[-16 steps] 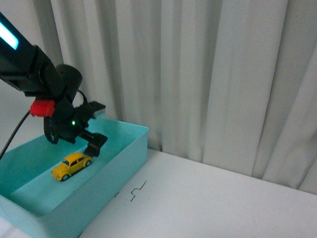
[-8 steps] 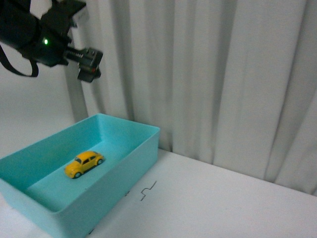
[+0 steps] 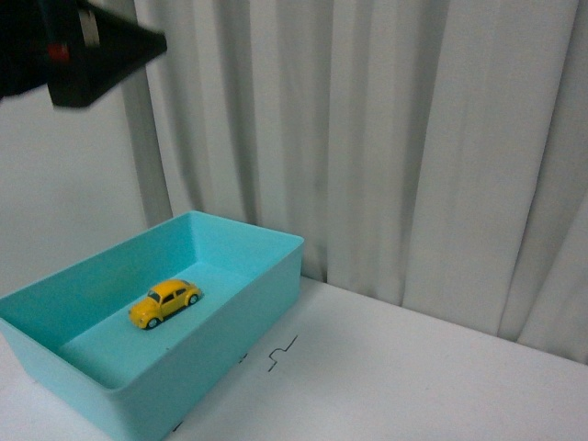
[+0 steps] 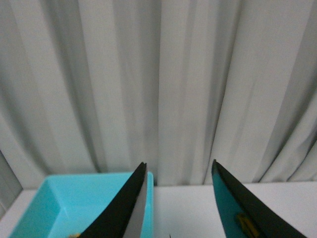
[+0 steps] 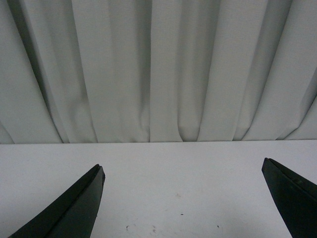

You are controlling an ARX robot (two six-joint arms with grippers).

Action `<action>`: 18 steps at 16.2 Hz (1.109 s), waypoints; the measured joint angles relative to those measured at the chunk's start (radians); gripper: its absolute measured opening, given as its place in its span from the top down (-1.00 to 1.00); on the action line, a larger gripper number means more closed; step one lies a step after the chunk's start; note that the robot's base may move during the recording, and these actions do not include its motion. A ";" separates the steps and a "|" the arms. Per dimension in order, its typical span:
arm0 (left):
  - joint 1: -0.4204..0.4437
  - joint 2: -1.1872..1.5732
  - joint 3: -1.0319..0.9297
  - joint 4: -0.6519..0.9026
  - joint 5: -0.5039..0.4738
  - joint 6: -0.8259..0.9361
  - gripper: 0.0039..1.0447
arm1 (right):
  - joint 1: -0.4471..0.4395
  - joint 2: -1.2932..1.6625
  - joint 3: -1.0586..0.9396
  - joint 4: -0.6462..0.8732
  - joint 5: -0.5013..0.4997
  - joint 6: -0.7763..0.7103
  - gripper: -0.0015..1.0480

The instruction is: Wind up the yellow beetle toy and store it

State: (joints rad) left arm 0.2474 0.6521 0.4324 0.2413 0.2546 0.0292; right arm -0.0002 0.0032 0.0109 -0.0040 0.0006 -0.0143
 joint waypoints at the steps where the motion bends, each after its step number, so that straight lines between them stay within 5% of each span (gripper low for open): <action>1: -0.027 -0.025 -0.069 0.010 -0.036 -0.008 0.42 | 0.000 0.000 0.000 0.000 0.000 0.000 -0.87; 4: -0.098 -0.125 -0.181 0.040 -0.103 -0.024 0.97 | 0.000 0.000 0.000 0.000 -0.002 0.000 -0.87; 9: -0.256 -0.251 -0.301 0.030 -0.238 -0.025 0.97 | 0.000 0.000 0.000 0.000 -0.001 0.000 -0.87; 18: -0.247 -0.426 -0.391 -0.059 -0.255 -0.026 0.97 | 0.000 0.000 0.000 0.000 0.000 0.000 -0.87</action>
State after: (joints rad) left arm 0.0006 0.2256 0.0418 0.1825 -0.0006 0.0036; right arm -0.0002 0.0032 0.0109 -0.0040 0.0002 -0.0143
